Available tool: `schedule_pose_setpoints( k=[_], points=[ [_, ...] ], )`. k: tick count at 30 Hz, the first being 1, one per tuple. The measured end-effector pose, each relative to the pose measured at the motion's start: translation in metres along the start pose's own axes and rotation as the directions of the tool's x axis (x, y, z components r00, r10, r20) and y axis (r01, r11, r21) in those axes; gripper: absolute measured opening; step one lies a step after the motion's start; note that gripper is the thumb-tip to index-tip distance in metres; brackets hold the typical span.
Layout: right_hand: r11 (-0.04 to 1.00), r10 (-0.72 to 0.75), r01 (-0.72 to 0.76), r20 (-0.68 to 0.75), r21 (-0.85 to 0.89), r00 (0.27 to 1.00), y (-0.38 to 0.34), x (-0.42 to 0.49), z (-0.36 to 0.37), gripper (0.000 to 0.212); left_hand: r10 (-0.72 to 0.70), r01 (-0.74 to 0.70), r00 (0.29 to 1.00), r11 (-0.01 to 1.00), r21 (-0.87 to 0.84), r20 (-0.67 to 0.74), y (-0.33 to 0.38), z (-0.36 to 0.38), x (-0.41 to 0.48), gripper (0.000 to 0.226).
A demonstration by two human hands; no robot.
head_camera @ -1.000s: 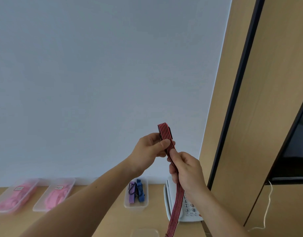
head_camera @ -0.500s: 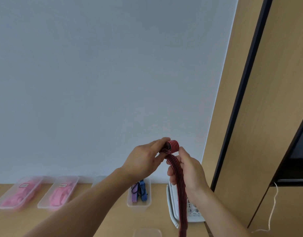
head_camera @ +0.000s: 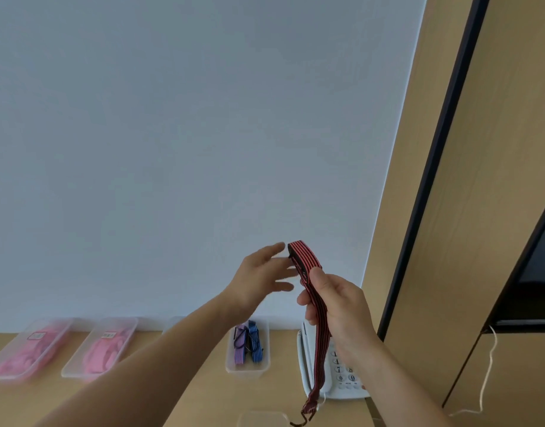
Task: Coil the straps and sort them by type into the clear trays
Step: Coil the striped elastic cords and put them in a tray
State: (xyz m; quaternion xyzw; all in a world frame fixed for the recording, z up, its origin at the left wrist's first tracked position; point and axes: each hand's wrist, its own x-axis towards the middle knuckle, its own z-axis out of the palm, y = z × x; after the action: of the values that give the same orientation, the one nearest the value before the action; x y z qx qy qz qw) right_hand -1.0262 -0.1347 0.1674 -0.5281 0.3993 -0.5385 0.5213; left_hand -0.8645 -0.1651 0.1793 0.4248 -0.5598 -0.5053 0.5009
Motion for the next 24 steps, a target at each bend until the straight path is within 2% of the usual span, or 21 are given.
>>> schedule_pose_setpoints(
  k=[1,2,4,7,9,14,16,19,24],
  points=[
    [1.000,-0.013,0.013,0.006,-0.013,1.000,0.001,0.000,0.000,0.035,-0.081,0.087,0.995,0.991,-0.104,0.064,0.005,0.001,-0.001,0.044],
    [0.999,-0.028,0.028,0.018,-0.028,0.999,0.002,0.000,0.001,0.032,-0.109,0.125,0.986,0.985,-0.123,0.128,0.009,0.002,-0.003,0.047],
    [0.996,-0.061,0.064,0.046,-0.063,0.997,0.005,0.000,0.003,0.028,-0.073,0.095,0.978,0.989,-0.111,0.193,0.010,0.005,-0.007,0.052],
    [0.990,-0.072,0.077,0.044,-0.115,0.996,0.008,0.000,0.003,0.029,0.010,0.008,0.989,0.993,-0.120,0.151,0.009,0.009,-0.008,0.043],
    [0.988,-0.033,0.034,0.015,-0.148,0.999,0.011,0.000,0.001,0.031,0.081,-0.080,0.993,0.997,-0.013,0.088,0.009,0.008,-0.008,0.036],
    [0.986,0.072,-0.076,-0.035,-0.151,0.997,0.014,-0.002,-0.001,0.042,0.196,-0.208,0.978,0.950,0.233,0.074,0.004,0.008,-0.007,0.045],
    [0.987,0.107,-0.111,-0.039,-0.117,0.993,0.012,-0.001,-0.002,0.047,0.288,-0.291,0.955,0.864,0.411,0.071,-0.001,0.005,-0.007,0.043],
    [0.990,0.102,-0.105,-0.031,-0.093,0.994,0.008,0.000,-0.005,0.052,0.441,-0.416,0.887,0.635,0.651,0.136,-0.011,0.000,-0.007,0.043],
    [0.996,0.075,-0.077,-0.043,-0.040,0.996,0.005,0.000,-0.003,0.061,0.573,-0.515,0.790,0.425,0.744,0.219,-0.015,0.002,-0.008,0.043]
  ],
)
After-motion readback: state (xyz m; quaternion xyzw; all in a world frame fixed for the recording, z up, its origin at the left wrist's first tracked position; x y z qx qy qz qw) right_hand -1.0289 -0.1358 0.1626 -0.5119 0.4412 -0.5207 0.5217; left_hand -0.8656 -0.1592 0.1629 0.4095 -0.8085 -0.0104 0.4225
